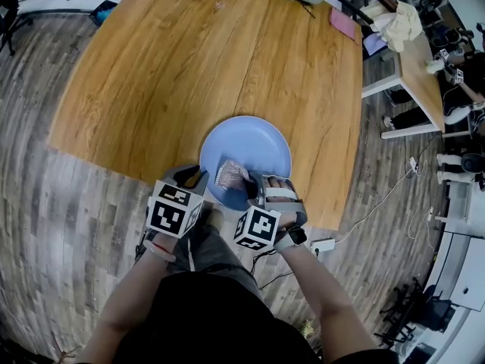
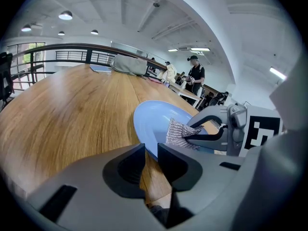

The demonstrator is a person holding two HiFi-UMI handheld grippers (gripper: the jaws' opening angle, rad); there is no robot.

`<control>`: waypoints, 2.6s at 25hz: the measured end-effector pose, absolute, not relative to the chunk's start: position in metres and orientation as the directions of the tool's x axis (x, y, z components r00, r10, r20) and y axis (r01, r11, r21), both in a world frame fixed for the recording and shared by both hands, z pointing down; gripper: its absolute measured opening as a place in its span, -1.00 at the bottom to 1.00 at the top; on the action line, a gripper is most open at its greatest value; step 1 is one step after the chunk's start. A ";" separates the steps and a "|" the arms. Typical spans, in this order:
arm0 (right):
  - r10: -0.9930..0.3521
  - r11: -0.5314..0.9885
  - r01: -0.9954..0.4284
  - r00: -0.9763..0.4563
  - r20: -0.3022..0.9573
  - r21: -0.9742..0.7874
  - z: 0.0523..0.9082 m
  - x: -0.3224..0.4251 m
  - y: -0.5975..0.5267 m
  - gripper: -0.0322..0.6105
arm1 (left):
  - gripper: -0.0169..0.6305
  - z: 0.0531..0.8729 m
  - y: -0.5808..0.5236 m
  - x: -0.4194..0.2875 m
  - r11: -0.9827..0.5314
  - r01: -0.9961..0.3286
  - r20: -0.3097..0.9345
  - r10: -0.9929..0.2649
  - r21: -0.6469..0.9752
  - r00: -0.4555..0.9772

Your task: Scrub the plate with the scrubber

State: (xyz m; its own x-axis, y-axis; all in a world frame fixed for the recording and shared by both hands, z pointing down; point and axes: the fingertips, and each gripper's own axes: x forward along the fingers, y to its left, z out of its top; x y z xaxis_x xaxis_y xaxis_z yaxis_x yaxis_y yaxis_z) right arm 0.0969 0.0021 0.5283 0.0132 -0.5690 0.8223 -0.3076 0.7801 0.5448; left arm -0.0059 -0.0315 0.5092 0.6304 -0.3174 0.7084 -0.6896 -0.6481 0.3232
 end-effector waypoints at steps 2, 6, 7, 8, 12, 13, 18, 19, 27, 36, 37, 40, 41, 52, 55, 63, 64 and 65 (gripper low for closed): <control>-0.571 0.799 -0.236 -0.006 0.821 0.553 0.528 0.092 0.006 -0.68 | -0.71 0.509 -0.033 -0.006 -0.651 -0.688 0.708 -0.317 0.322 0.631; -0.553 0.828 -0.143 -0.052 0.832 0.542 0.528 0.092 0.013 -0.67 | -0.71 0.508 -0.033 -0.006 -0.653 -0.688 0.710 -0.317 0.318 0.629; -0.547 0.834 -0.127 -0.063 0.835 0.537 0.528 0.093 0.014 -0.67 | -0.71 0.508 -0.033 -0.005 -0.653 -0.688 0.710 -0.317 0.317 0.628; -0.540 0.840 -0.109 -0.072 0.838 0.532 0.528 0.094 0.015 -0.67 | -0.71 0.508 -0.032 -0.005 -0.653 -0.688 0.710 -0.317 0.317 0.629; -0.500 0.866 -0.019 -0.081 0.862 0.501 0.531 0.101 0.020 -0.67 | -0.71 0.510 -0.033 -0.005 -0.655 -0.687 0.710 -0.317 0.316 0.629; -0.490 0.871 0.006 -0.079 0.868 0.492 0.531 0.103 0.021 -0.67 | -0.71 0.511 -0.033 -0.005 -0.655 -0.687 0.711 -0.317 0.314 0.628; -0.484 0.866 0.119 -0.048 0.874 0.486 0.528 0.112 0.019 -0.66 | -0.71 0.509 -0.032 -0.005 -0.660 -0.684 0.713 -0.316 0.309 0.626; -0.481 0.865 0.139 -0.040 0.876 0.481 0.528 0.113 0.019 -0.66 | -0.71 0.509 -0.032 -0.006 -0.662 -0.683 0.713 -0.315 0.308 0.627; -0.504 0.837 0.283 0.063 0.861 0.469 0.525 0.133 0.011 -0.63 | -0.62 0.508 -0.028 -0.003 -0.723 -0.649 0.736 -0.304 0.235 0.605; -0.597 0.796 -0.044 0.116 0.794 0.604 0.491 0.167 -0.023 -0.62 | -0.30 0.505 -0.034 -0.024 -0.739 -0.645 0.752 -0.311 0.193 0.582; -0.602 0.781 -0.131 0.104 0.792 0.610 0.487 0.170 -0.025 -0.62 | -0.30 0.503 -0.036 -0.027 -0.737 -0.650 0.751 -0.322 0.183 0.577; -0.626 0.703 -0.407 0.035 0.779 0.583 0.473 0.174 -0.026 -0.63 | -0.31 0.497 -0.041 -0.032 -0.737 -0.655 0.742 -0.344 0.165 0.575; -0.636 0.670 -0.492 0.006 0.772 0.556 0.468 0.173 -0.025 -0.63 | -0.31 0.496 -0.043 -0.033 -0.739 -0.653 0.740 -0.345 0.165 0.577; -0.800 0.294 -0.950 -0.186 0.571 0.104 0.416 0.171 -0.020 -0.63 | -0.96 0.461 -0.077 -0.025 -0.749 -0.650 0.638 -0.439 0.129 0.632; -0.847 0.244 -0.968 -0.187 0.498 0.052 0.399 0.169 -0.021 -0.63 | -0.96 0.443 -0.085 -0.016 -0.753 -0.643 0.571 -0.469 0.139 0.674; -0.923 0.144 -0.989 -0.148 0.355 -0.040 0.366 0.175 -0.020 -0.63 | -0.96 0.381 -0.099 0.010 -0.806 -0.582 0.336 -0.522 0.106 0.784; -0.929 0.131 -0.990 -0.140 0.342 -0.049 0.364 0.178 -0.019 -0.63 | -0.96 0.376 -0.101 0.011 -0.806 -0.583 0.318 -0.528 0.106 0.788; -0.936 0.119 -0.991 -0.131 0.326 -0.057 0.361 0.181 -0.017 -0.63 | -0.96 0.372 -0.102 0.012 -0.804 -0.584 0.301 -0.534 0.108 0.790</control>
